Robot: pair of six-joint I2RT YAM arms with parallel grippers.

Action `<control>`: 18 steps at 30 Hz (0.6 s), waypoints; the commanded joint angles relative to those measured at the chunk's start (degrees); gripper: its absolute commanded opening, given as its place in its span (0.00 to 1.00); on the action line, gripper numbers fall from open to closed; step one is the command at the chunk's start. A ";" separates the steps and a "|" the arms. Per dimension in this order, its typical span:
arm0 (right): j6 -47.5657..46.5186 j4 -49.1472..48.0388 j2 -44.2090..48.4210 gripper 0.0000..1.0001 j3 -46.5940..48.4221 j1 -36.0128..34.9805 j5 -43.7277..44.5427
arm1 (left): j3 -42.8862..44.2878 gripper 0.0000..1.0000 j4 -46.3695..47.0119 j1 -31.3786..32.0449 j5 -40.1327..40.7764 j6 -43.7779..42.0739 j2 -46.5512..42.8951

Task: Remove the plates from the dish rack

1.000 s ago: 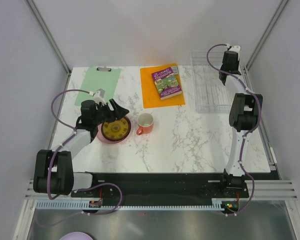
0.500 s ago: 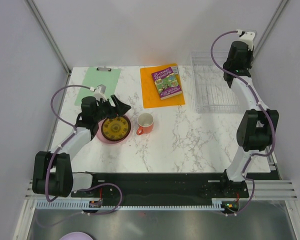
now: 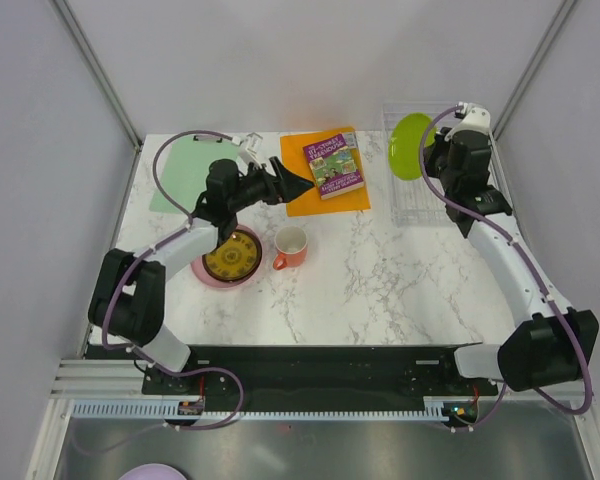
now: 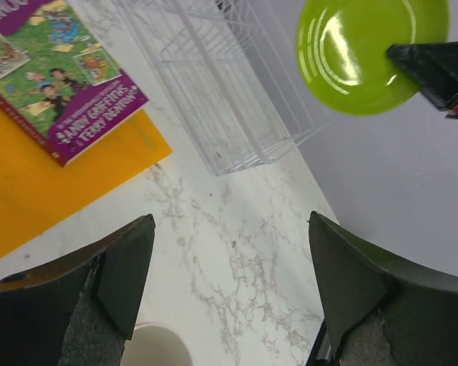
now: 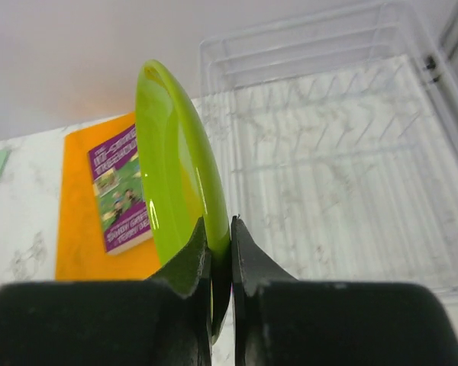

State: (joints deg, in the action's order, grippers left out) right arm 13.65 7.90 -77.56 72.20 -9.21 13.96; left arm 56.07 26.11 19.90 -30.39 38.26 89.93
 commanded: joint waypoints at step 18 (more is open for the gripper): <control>30.02 -18.44 10.94 0.09 -22.89 0.16 -36.63 | 0.97 0.84 29.26 10.68 0.86 16.58 13.60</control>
State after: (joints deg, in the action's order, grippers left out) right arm 38.33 -2.44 -67.88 51.24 -8.84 -16.53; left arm 56.27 49.74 29.36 -30.33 52.07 102.39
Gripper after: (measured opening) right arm 0.115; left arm 0.849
